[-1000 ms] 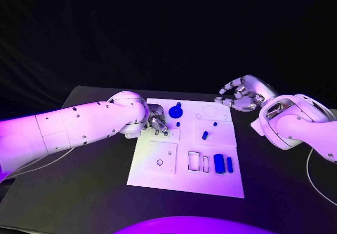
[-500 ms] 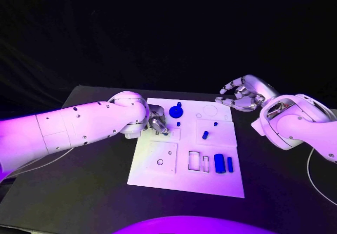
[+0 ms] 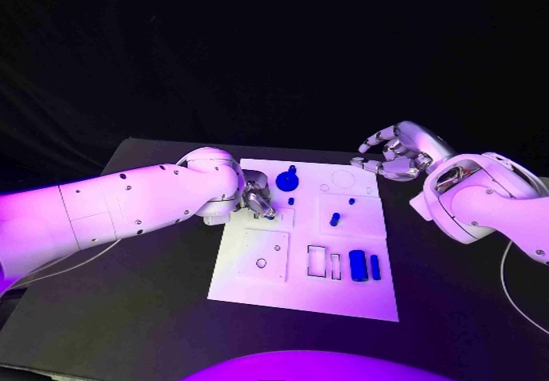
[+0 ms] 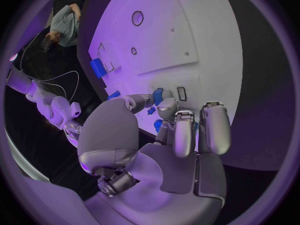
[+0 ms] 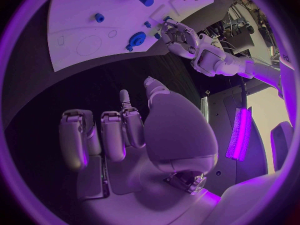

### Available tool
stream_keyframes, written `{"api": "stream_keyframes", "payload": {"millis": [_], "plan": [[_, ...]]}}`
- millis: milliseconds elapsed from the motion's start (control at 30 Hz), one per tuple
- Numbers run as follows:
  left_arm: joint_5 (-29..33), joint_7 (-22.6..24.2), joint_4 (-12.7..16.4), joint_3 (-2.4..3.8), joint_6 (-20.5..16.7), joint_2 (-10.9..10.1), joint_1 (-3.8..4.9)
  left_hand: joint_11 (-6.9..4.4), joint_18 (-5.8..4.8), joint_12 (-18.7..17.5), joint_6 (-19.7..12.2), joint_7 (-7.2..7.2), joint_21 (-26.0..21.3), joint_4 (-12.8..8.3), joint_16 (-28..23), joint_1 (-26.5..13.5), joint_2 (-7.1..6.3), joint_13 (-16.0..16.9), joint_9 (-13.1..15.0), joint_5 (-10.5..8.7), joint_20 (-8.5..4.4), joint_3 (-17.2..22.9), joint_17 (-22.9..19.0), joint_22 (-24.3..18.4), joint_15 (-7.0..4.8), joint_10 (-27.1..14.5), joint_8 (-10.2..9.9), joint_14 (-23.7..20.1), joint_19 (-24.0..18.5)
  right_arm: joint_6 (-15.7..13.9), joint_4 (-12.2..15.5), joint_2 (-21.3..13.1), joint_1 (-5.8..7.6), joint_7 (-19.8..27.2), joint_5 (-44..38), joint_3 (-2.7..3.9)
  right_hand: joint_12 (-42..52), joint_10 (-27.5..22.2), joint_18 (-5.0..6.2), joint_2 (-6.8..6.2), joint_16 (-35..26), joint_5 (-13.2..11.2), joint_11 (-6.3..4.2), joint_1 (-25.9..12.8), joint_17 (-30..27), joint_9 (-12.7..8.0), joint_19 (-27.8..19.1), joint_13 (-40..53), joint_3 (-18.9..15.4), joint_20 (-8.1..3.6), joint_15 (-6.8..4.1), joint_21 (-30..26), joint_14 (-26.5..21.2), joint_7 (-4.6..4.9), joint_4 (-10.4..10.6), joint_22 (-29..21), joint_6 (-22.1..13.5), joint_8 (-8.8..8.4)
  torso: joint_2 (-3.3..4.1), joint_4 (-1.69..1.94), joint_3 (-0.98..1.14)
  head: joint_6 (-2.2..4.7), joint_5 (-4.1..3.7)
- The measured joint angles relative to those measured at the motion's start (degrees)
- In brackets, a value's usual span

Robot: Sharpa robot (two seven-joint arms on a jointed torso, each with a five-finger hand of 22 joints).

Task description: Assemble the parts on the task board

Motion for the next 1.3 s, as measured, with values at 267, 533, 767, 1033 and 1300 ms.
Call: {"api": "stream_keyframes", "payload": {"millis": [267, 533, 767, 1033, 1300], "plan": [[0.1, 0.0, -0.3, 0.03, 0.4, 0.1, 0.03, 0.00, 0.00, 0.0, 0.0, -0.03, 0.0, 0.0, 0.2, -0.7, 0.11, -0.4, -0.1, 0.61, 0.00, 0.0, 0.0, 0.0, 0.00, 0.0, 0.4, 0.0, 0.0, 0.0, 0.0, 0.0, -0.03, 0.0, 0.0, 0.00, 0.0, 0.0, 0.88, -0.07, 0.0, 0.0, 0.00, -0.5, 0.0, 0.0, 0.2, 0.0, 0.0, -0.21, 0.00, -0.3, 0.0, 0.00, 0.0, 0.0, 0.0, 0.00, 0.01, -0.01, 0.00, -0.08, 0.01], [0.1, -0.1, -0.9, 0.08, 1.1, 0.6, 0.10, -0.21, 0.00, 0.0, 0.2, -0.46, 0.0, -2.2, 0.2, -3.0, 0.16, -0.9, -0.3, 0.61, 0.00, 2.2, 0.0, 0.0, 0.00, 0.2, 1.0, 0.0, 0.0, 0.0, -0.1, 0.0, -0.05, 0.0, 0.0, 0.00, 0.0, 0.0, 0.88, 0.09, 0.0, 0.0, 0.00, -0.7, 0.0, 0.0, 0.2, 0.0, 0.0, -0.21, 0.00, -0.3, 0.0, 0.00, 0.0, 0.0, 0.0, 0.00, 0.01, -0.05, 0.01, -0.22, 0.00], [0.2, -0.2, -1.4, 0.14, 1.8, 0.9, 0.18, -0.41, 0.00, 0.1, 0.3, -0.76, 0.0, -3.7, 0.3, -4.8, 0.57, -1.0, -0.7, 0.10, 0.00, 3.7, 0.0, 0.0, -0.42, 0.4, 1.3, 0.0, 0.0, 0.1, -0.1, 0.0, -0.05, 0.0, 0.0, 0.00, 0.0, 0.0, 0.89, 0.08, 0.0, 0.0, 0.00, -0.7, 0.0, 0.1, 0.2, 0.0, 0.0, -0.21, -0.21, -0.3, 0.2, 0.00, 0.0, 0.0, 0.0, 0.00, 0.01, -0.06, 0.02, -0.31, -0.01], [0.3, -0.2, -1.8, 0.18, 2.2, 1.1, 0.23, -0.72, 0.00, 0.9, 0.9, -1.35, 0.0, -3.9, 0.5, -7.0, 0.86, -0.3, -1.4, 0.10, -0.21, 3.9, 0.0, 0.4, -0.42, 0.7, 1.3, 0.0, 0.2, 0.1, -0.1, 0.0, -0.05, 0.0, 0.0, 0.00, 0.0, 0.0, 0.89, 0.08, 0.0, 0.0, 0.00, -0.7, 0.0, 0.1, 0.2, 0.0, 0.0, -0.20, -0.21, -0.3, 0.2, 0.00, 0.0, 0.0, 0.0, 0.00, 0.00, -0.05, 0.02, -0.44, -0.16], [0.4, -0.2, -2.1, 0.19, 2.5, 1.3, 0.27, -0.92, 0.00, 1.4, 1.2, -1.48, 0.0, -5.3, 0.5, -8.6, 0.77, 0.0, -1.8, -0.06, -0.21, 4.5, 0.0, 0.7, -0.62, 0.9, 1.3, -0.2, 0.2, 0.1, 0.0, -0.1, -0.05, 0.0, 0.0, 0.00, 0.0, 0.0, 0.88, 0.08, 0.0, 0.0, 0.00, -0.7, 0.0, 0.1, 0.2, 0.0, 0.0, -0.20, -0.21, -0.3, 0.2, 0.00, 0.0, 0.0, 0.0, 0.00, 0.01, -0.04, 0.01, -0.58, -0.26]]}}
